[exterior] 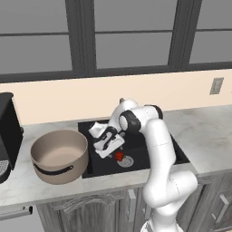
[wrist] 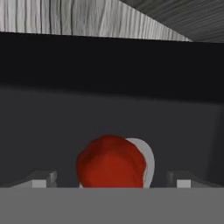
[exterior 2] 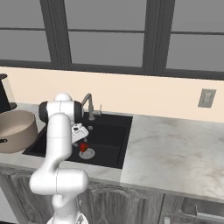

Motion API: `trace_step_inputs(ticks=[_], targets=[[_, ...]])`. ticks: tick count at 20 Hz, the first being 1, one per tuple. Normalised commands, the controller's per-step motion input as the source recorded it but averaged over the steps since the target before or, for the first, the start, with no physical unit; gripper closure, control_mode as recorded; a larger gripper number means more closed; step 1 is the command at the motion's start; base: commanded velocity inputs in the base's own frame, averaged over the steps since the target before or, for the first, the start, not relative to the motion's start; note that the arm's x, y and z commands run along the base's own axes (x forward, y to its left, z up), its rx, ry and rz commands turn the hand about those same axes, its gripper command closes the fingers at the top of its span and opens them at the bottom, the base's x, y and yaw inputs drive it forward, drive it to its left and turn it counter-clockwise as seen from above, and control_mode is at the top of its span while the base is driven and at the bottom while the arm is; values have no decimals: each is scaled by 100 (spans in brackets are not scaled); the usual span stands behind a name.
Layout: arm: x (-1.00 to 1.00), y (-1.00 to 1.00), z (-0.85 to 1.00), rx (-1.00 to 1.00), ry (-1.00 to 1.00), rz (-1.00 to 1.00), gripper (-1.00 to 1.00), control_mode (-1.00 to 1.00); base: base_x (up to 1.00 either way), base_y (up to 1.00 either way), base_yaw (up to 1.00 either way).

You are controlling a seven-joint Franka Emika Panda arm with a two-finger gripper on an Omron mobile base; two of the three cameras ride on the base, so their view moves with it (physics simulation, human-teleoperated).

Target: Dump the bell pepper from the pot into the sink. Then turn on the water and wash the bell pepper. Then turn off the water and put the bell pepper back in the pot.

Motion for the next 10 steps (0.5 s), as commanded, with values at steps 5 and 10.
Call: trace_step_inputs(ticks=[5, 10], targets=[[0, -12, -16, -2, 3, 0, -100, -100, 0, 0, 0], [0, -13, -19, -2, 3, 0, -100, -100, 0, 0, 0]])
